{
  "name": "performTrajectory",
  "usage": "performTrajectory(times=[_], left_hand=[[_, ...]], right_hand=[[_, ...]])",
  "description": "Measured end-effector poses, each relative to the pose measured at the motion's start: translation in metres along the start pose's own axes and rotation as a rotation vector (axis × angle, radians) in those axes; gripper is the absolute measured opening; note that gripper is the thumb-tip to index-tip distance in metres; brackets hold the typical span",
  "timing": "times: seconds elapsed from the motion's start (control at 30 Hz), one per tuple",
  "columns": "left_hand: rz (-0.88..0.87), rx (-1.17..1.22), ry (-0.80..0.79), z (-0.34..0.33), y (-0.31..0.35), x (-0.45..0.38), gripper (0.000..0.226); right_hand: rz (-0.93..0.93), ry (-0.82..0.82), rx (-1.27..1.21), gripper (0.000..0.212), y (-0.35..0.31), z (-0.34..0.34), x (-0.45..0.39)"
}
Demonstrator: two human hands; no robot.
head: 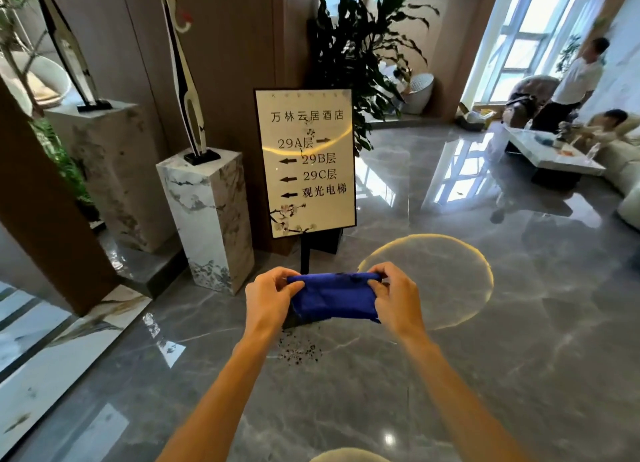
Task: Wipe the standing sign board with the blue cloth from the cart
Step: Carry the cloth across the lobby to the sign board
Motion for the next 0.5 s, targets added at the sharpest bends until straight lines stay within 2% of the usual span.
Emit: performTrajectory(times=[0.37, 0.5], left_hand=[[0.014, 0.002, 0.088, -0.044, -0.01, -0.115, 0.012], [-0.001, 0.025, 0.09, -0.055, -0.023, -0.166, 0.013]], right_hand=[[0.027, -0.085, -0.036, 0.009, 0.039, -0.039, -0.129], [0.025, -0.104, -0.022, 0.012, 0.046, -0.06, -0.177]])
Point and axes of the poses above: each hand's wrist, its own x-axis away from the middle knuckle, its own z-axis out of the back of the hand, y = z × x, the point moved 3 cm from there along -x, towards the middle knuckle, and after that the axes turned 1 degree about -x, right-handed, at the moved point
